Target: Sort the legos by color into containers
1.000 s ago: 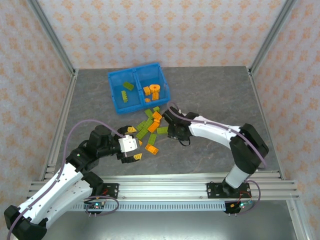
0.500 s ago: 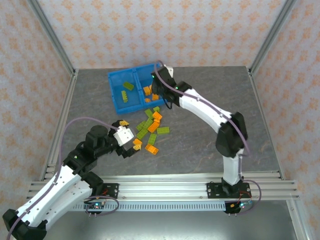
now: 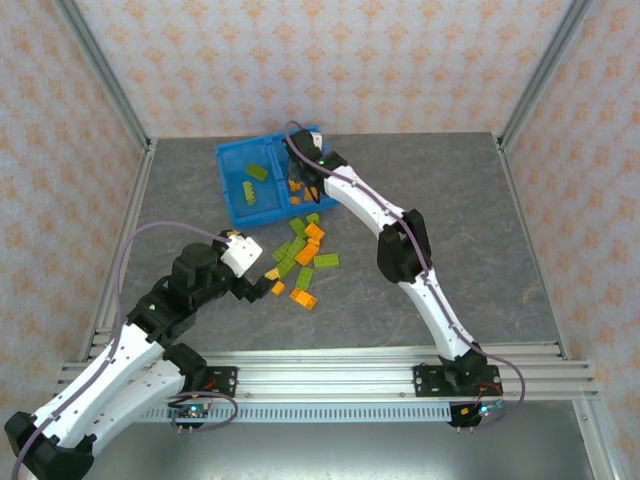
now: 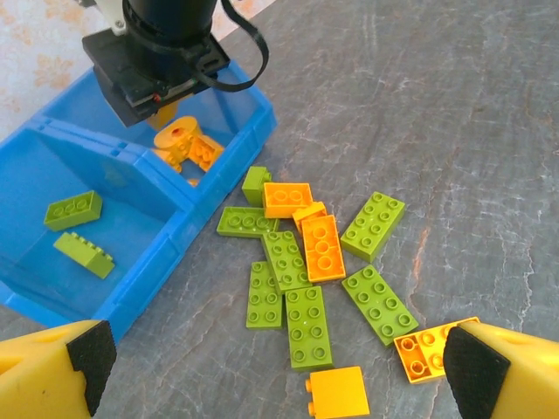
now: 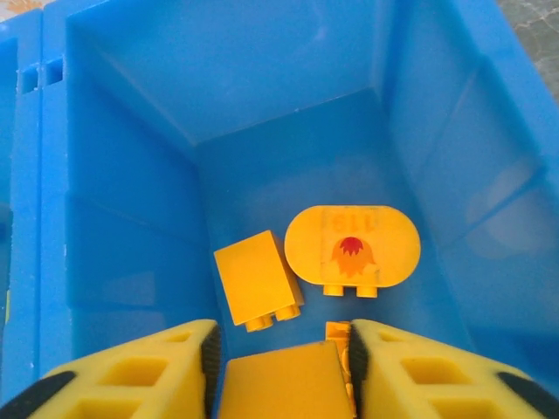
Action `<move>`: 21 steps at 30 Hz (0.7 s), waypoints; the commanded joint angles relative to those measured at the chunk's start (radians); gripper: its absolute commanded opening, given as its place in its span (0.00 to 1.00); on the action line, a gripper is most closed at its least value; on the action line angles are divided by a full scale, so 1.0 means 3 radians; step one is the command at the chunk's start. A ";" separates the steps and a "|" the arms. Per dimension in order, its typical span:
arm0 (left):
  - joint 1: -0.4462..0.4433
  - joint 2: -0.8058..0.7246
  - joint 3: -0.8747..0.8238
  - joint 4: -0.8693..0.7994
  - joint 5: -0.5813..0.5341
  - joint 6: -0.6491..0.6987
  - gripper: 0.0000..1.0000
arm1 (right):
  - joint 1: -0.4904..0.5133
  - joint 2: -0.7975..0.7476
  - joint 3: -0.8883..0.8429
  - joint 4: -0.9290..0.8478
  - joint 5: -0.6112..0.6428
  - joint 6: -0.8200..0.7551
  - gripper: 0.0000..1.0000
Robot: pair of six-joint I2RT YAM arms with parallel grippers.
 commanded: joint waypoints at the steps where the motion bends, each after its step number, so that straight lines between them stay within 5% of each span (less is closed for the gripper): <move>1: 0.0041 0.0057 0.0144 -0.0005 -0.0143 -0.0131 1.00 | -0.0004 -0.0060 0.0186 -0.0148 -0.0089 0.0039 0.50; 9: 0.0045 0.0069 0.0125 0.0009 -0.0123 -0.0106 1.00 | 0.0006 -0.0601 -0.0095 -0.0378 -0.0201 0.0086 0.51; 13: 0.0045 0.0130 0.0120 0.0004 -0.0066 -0.0214 1.00 | 0.0057 -0.1686 -0.1685 0.0253 -0.0465 0.0137 0.52; 16: 0.0033 0.0312 0.0241 -0.0105 0.0358 -0.0299 0.99 | 0.0053 -0.2655 -0.2967 0.0874 -0.0712 0.0084 0.54; 18: -0.0049 0.0498 0.0396 -0.0241 0.0624 -0.0283 0.99 | 0.0052 -0.3230 -0.3554 0.0967 -0.0848 -0.0079 0.58; 21: -0.0351 0.0862 0.0738 -0.0561 0.0507 -0.0155 0.99 | 0.0045 -0.4063 -0.4168 0.0633 -0.1084 -0.0322 0.66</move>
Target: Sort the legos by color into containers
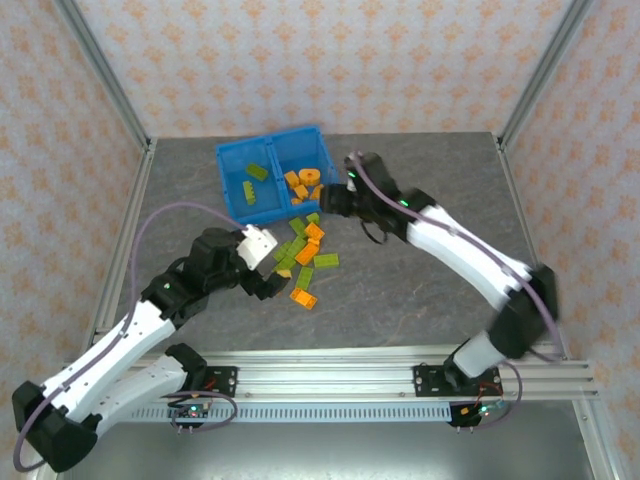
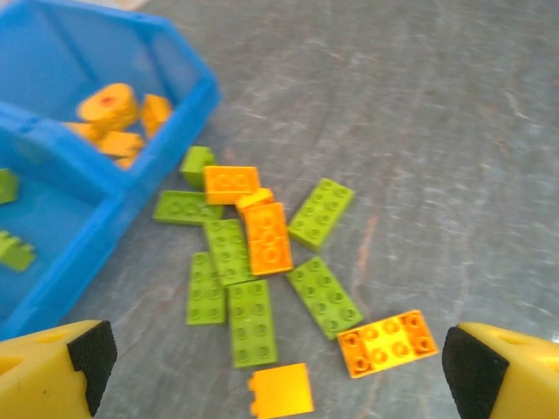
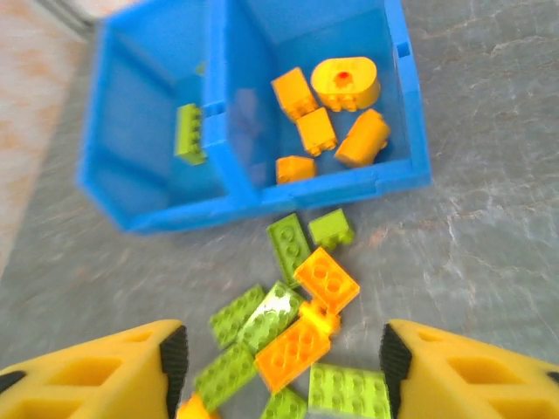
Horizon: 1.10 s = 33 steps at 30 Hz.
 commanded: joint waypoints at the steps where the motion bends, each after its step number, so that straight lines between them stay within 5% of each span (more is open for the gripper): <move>1: -0.0317 0.0314 0.0394 -0.0347 0.0037 0.0049 0.99 | 0.0001 -0.0711 -0.0586 -0.0160 -0.0407 -0.0311 0.68; 4: -0.0535 0.0722 0.0546 -0.0186 -0.0036 -0.0146 0.94 | 0.0002 -0.1339 -0.0947 -0.0596 -0.0607 -0.0356 0.75; 11: -0.0537 0.2059 0.1198 -0.0268 -0.0098 -0.0307 0.89 | -0.0009 -0.2277 -0.1364 -0.0960 -0.0590 0.0085 0.99; 22: -0.0537 0.3564 0.2250 -0.0777 -0.0359 0.0242 0.89 | -0.0021 -0.2442 -0.1415 -0.0945 -0.0487 0.0190 0.99; 29: -0.0537 0.3841 0.2350 -0.0949 -0.0503 0.0424 0.78 | -0.0021 -0.2445 -0.1456 -0.0894 -0.0487 0.0226 0.99; 33: -0.0543 0.3908 0.2362 -0.1061 -0.0608 0.0494 0.61 | -0.0021 -0.2429 -0.1465 -0.0847 -0.0477 0.0245 0.99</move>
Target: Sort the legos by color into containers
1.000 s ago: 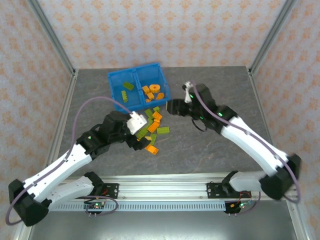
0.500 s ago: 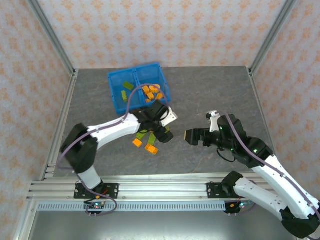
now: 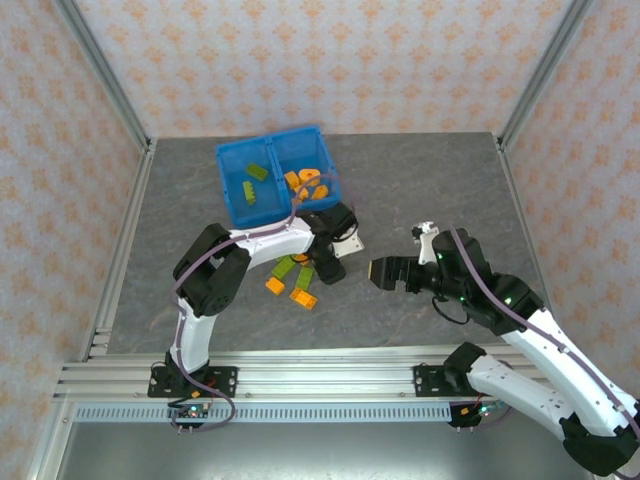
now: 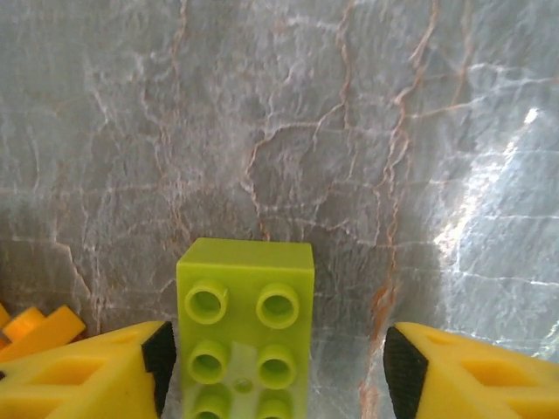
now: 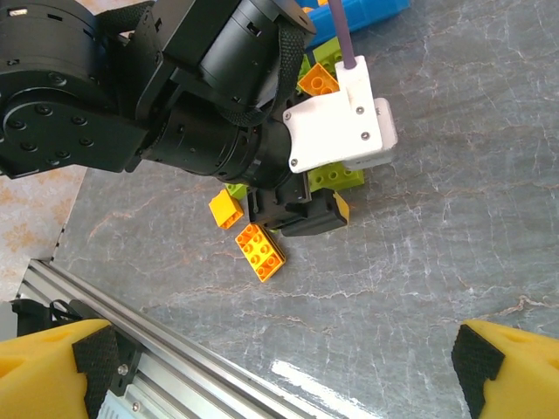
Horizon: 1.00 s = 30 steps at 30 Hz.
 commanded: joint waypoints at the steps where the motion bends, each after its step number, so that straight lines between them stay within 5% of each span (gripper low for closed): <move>1: -0.0010 0.0014 0.0049 -0.0244 -0.0213 0.0115 0.58 | -0.0013 -0.0012 -0.0026 0.0074 0.0048 0.0049 0.99; 5: -0.0012 -0.0047 -0.0026 -0.0198 -0.0254 0.0092 0.42 | -0.0013 -0.0002 0.0000 0.0064 0.0127 0.0066 0.99; 16: 0.0077 -0.0912 -0.0305 0.0391 -0.0239 -0.0309 0.34 | -0.0013 0.0126 0.0057 0.0086 -0.0156 -0.0021 0.99; 23: 0.0679 -0.1373 -0.0225 0.0676 -0.0613 -0.0878 0.35 | -0.0014 0.0122 -0.0017 0.0216 -0.0143 0.0004 0.99; 30: 0.1203 -0.0845 0.0483 0.0259 -0.1238 -0.1601 0.36 | -0.0017 0.0117 -0.0055 0.0267 -0.0117 0.0049 0.99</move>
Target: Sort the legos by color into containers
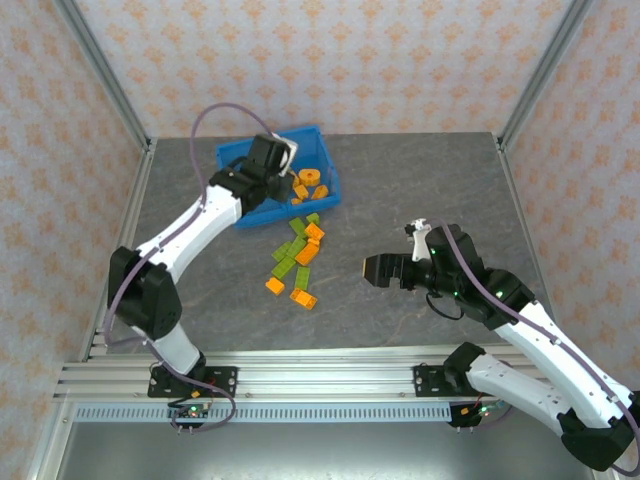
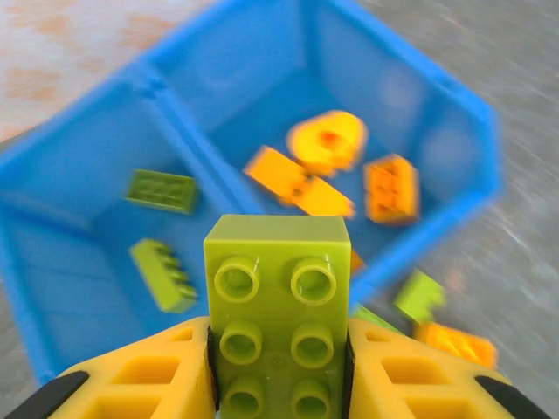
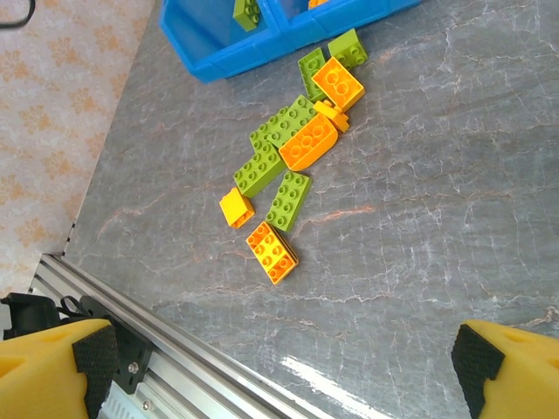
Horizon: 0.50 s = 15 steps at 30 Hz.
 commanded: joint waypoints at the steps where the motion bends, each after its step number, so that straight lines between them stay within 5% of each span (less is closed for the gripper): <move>1: 0.0139 0.0304 0.0249 -0.0237 -0.0442 -0.0601 0.36 | -0.0016 -0.0041 -0.0055 0.0095 -0.0001 0.0036 0.99; 15: 0.0502 0.0917 0.0459 -0.0090 -0.0226 -0.1215 0.43 | -0.0012 -0.0150 -0.0063 0.0038 0.0098 0.0112 0.99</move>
